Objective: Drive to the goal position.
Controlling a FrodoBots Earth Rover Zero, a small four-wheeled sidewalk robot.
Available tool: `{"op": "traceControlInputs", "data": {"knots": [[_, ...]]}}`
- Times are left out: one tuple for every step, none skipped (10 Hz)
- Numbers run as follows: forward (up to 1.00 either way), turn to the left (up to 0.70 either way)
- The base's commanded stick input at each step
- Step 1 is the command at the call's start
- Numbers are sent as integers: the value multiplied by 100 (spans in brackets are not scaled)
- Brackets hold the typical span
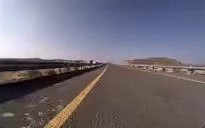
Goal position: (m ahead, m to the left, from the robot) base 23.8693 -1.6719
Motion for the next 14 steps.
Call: {"op": "traceControlInputs", "data": {"knots": [[85,0],[85,0],[85,0],[85,0],[85,0],[85,0],[85,0],[85,0],[85,0],[85,0],[85,-29],[85,-32],[85,-33],[85,-16]]}}
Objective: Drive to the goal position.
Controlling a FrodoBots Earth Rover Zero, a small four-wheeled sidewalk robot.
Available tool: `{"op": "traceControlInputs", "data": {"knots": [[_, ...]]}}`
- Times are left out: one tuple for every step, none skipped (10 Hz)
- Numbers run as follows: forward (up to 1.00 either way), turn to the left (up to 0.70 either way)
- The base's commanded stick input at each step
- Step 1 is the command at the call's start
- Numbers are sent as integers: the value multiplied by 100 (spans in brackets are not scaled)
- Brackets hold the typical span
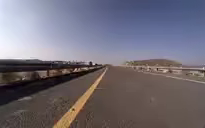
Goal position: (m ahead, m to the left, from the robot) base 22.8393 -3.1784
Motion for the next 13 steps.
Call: {"op": "traceControlInputs", "data": {"knots": [[85,0],[85,0],[85,0],[85,0],[85,0],[85,0],[85,0],[85,0],[85,0],[85,0],[85,0],[85,0],[85,0]]}}
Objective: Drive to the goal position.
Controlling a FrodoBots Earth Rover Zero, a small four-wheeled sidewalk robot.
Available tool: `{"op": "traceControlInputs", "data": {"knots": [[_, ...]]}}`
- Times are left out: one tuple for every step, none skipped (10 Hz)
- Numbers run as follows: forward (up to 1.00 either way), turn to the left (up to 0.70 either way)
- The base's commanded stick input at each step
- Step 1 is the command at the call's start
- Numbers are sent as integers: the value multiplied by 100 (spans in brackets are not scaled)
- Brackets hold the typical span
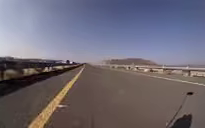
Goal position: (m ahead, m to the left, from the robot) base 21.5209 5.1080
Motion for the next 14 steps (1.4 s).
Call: {"op": "traceControlInputs", "data": {"knots": [[85,0],[85,0],[85,0],[85,0],[85,0],[85,0],[85,0],[85,0],[85,0],[85,0],[85,0],[85,0],[85,0],[85,0]]}}
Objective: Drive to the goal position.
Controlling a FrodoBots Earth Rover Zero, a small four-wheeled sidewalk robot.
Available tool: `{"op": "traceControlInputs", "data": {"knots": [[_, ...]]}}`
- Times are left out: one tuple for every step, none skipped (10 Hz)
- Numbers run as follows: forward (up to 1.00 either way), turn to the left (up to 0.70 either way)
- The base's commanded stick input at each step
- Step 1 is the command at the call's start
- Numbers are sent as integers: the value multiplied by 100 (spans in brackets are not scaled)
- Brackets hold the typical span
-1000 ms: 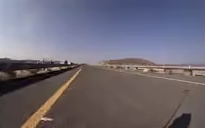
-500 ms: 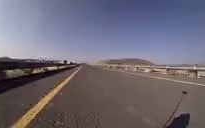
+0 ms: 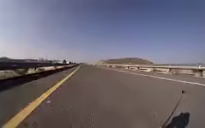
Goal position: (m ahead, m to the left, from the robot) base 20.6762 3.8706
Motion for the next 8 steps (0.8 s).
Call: {"op": "traceControlInputs", "data": {"knots": [[85,0],[85,0],[85,0],[85,0],[85,0],[85,0],[85,0],[85,0]]}}
